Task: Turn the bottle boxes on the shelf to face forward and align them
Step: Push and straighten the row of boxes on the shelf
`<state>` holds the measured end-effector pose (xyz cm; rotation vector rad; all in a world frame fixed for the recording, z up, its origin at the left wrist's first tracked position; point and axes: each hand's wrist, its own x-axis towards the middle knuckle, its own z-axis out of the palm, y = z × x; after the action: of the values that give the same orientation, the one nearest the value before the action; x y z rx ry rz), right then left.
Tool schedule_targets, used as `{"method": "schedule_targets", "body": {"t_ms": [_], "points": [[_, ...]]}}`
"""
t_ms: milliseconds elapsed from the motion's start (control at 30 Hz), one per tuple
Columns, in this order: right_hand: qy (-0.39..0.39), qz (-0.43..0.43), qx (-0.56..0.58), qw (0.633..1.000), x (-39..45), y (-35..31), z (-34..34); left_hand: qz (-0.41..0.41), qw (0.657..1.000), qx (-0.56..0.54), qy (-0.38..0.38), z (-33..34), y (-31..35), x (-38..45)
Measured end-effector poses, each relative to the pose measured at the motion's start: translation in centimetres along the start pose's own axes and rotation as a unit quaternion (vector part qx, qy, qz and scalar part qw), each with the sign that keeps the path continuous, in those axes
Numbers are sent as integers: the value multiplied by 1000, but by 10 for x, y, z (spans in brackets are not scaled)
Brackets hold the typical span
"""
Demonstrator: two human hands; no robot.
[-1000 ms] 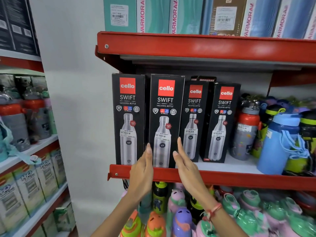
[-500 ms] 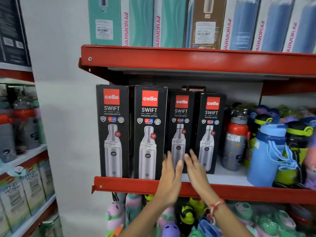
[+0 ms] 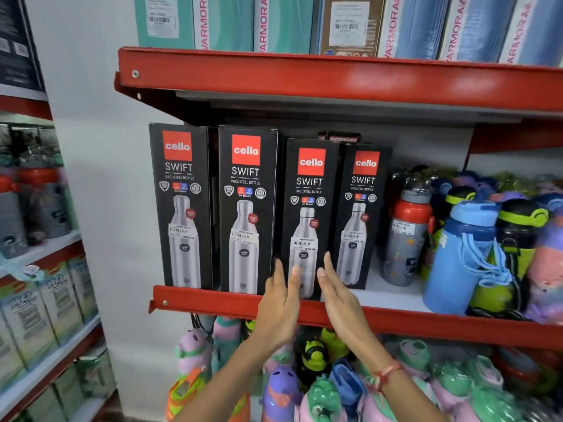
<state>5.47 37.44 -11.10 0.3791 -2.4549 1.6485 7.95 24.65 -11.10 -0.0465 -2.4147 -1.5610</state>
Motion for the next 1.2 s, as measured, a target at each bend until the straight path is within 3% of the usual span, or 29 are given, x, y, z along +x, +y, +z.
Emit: {"method": "schedule_targets", "body": {"t_ms": [300, 433, 467, 533, 600, 633, 867, 1200], "points": [[2, -20, -17, 1000, -22, -2, -9, 16, 998, 57, 4, -8, 3, -17], [99, -52, -8, 994, -13, 0, -27, 153, 971, 85, 164, 0, 11, -20], [133, -57, -7, 989, -7, 1, -34, 183, 968, 65, 157, 6, 17, -18], [167, -50, -3, 985, 9, 7, -48, 198, 978, 21, 56, 26, 27, -13], [159, -33, 10, 987, 24, 15, -58, 160, 985, -22, -55, 54, 35, -3], [144, -23, 21, 989, 31, 20, -61, 140, 987, -30, -73, 67, 40, 2], [74, 15, 60, 995, 58, 34, -64, -33, 993, -101, -55, 91, 53, 46], [81, 21, 14, 996, 5, 35, -79, -7, 993, -65, -95, 76, 46, 4]]}}
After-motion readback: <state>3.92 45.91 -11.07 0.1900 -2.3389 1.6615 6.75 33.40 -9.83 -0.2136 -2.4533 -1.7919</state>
